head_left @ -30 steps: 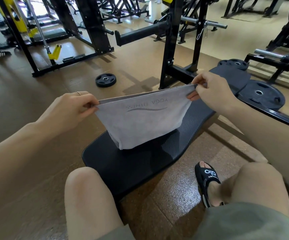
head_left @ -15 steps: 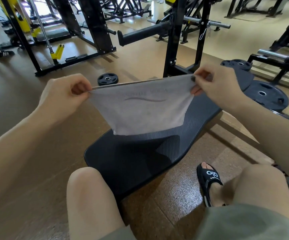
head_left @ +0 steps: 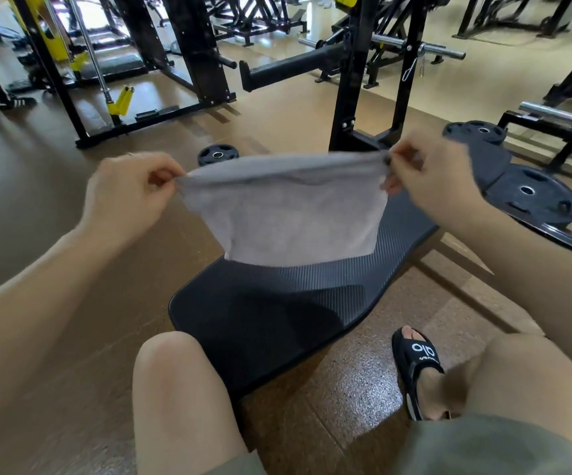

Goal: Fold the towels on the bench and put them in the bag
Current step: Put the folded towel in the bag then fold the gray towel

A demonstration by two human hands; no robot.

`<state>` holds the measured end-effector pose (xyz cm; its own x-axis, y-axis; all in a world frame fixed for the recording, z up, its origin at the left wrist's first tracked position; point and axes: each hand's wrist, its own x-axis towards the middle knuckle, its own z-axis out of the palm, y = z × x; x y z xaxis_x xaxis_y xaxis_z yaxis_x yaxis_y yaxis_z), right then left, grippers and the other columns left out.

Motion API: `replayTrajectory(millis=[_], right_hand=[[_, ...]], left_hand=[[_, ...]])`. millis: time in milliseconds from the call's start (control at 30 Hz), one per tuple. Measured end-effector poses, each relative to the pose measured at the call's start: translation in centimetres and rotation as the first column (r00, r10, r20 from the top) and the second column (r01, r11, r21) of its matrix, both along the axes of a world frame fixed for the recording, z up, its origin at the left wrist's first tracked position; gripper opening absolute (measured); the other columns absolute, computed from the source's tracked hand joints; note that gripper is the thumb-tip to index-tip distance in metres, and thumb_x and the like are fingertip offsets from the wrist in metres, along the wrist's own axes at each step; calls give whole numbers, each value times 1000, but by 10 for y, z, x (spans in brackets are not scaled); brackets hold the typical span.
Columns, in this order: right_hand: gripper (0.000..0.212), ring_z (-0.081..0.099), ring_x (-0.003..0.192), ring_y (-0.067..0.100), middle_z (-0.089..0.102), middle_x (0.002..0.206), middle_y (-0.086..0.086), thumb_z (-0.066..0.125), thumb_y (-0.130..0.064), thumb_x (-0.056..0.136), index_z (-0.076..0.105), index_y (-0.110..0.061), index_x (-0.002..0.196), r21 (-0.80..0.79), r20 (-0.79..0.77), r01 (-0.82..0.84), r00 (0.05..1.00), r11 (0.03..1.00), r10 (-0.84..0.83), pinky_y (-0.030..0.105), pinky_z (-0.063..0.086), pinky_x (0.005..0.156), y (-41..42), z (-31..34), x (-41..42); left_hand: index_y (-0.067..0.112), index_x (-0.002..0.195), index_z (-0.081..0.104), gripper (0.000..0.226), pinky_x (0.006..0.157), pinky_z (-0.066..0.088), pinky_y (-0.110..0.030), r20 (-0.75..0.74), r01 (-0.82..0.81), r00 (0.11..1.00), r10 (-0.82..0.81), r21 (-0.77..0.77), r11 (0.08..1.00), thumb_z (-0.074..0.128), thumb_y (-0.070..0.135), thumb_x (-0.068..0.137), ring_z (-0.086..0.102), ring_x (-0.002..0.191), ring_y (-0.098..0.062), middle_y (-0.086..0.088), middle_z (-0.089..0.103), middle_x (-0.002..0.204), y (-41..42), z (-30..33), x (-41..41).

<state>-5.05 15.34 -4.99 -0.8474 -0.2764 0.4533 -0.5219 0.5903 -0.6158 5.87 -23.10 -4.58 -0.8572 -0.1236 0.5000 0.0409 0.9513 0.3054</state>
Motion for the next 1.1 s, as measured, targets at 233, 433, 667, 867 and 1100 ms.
replayTrajectory(millis=[233, 433, 667, 867, 1100], right_hand=[[11, 71, 53, 14, 71, 67, 10, 56, -7, 102, 64, -8, 95, 37, 151, 36, 988, 999, -41, 29, 62, 61, -5, -19, -11], [10, 70, 51, 15, 70, 72, 17, 56, -6, 102, 63, -1, 98, 23, 279, -22, 960, 999, 15, 21, 57, 52, -16, -6, -37], [13, 71, 52, 26, 67, 69, 15, 52, -6, 102, 58, -3, 90, 103, 156, -17, 988, 994, 1, 38, 61, 53, -45, -18, -95], [10, 74, 61, 29, 66, 77, 16, 55, -7, 102, 61, 0, 101, -33, 283, 20, 959, 999, -9, 47, 63, 63, -60, -28, -136], [13, 75, 82, 11, 71, 106, 16, 55, -7, 101, 64, -3, 111, -192, 220, 74, 975, 978, -31, 26, 62, 77, -98, -19, -175]], left_hand=[[33, 97, 73, 20, 78, 56, -40, 140, -56, 989, 53, 14, 998, 66, 16, 91, 65, 84, -15, 8, 70, 91, 2, -21, -13], [30, 96, 73, 15, 82, 54, -38, 196, -22, 981, 5, 85, 996, 66, 17, 94, 64, 81, -10, 8, 69, 91, -16, -16, -34], [33, 88, 68, 22, 80, 56, -44, 165, -109, 981, 99, 51, 993, 61, 13, 87, 66, 87, -24, 5, 73, 92, -21, -33, -68], [28, 98, 72, 18, 81, 54, -41, 114, -167, 981, 154, 110, 980, 61, 15, 91, 65, 89, -22, 4, 70, 95, -34, -36, -98], [32, 95, 68, 21, 87, 55, -39, 45, -215, 977, 210, 268, 939, 54, 20, 84, 68, 89, -20, 2, 72, 92, -60, -14, -147]])
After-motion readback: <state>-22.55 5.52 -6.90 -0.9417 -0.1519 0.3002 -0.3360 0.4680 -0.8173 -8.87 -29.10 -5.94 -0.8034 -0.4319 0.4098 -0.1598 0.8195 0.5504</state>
